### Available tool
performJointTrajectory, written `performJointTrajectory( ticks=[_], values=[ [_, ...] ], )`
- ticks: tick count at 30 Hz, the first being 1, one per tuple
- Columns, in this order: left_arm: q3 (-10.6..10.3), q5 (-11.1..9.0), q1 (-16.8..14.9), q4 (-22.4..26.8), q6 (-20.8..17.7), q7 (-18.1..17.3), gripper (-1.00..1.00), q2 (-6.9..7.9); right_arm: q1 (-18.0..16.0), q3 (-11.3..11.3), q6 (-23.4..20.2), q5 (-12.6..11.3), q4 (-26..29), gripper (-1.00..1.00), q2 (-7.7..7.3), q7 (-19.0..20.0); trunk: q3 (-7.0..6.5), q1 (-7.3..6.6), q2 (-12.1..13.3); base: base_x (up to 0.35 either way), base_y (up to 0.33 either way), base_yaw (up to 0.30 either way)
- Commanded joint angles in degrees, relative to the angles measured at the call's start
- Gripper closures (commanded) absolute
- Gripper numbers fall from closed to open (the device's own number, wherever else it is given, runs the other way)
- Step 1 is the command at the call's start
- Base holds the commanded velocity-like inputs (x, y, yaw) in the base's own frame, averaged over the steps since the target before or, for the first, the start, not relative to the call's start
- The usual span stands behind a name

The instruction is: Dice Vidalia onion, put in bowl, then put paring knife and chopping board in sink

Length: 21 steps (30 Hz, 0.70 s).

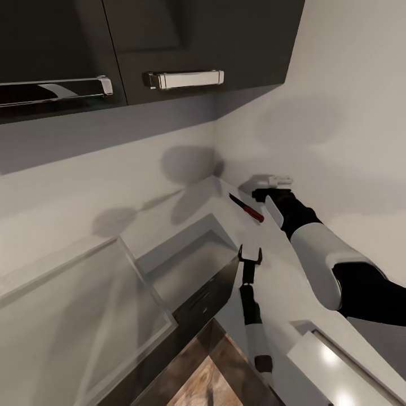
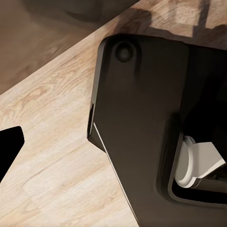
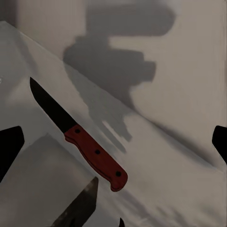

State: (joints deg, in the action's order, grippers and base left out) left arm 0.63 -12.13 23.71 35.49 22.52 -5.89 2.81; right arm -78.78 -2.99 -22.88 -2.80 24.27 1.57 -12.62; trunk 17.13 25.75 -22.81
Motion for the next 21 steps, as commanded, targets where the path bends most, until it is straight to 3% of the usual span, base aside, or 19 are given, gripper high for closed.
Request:
performJointTrajectory(
  ticks=[1, 21],
  values=[
    [0.1, -0.6, 0.0, 0.0, 0.0, -0.5, -1.0, 0.0, 0.0, -0.3, 0.0, -0.3, 0.0, -1.0, -0.01, -0.4, 0.09, 0.03, -0.1, 0.0, 0.0, 0.0],
    [0.1, -0.6, 0.0, -0.3, 0.0, -0.5, -1.0, 0.0, 0.0, -0.3, 0.7, -0.4, -2.5, -1.0, -0.43, -0.2, 1.02, 0.03, -0.1, 0.0, 0.0, 0.0]
  ],
)
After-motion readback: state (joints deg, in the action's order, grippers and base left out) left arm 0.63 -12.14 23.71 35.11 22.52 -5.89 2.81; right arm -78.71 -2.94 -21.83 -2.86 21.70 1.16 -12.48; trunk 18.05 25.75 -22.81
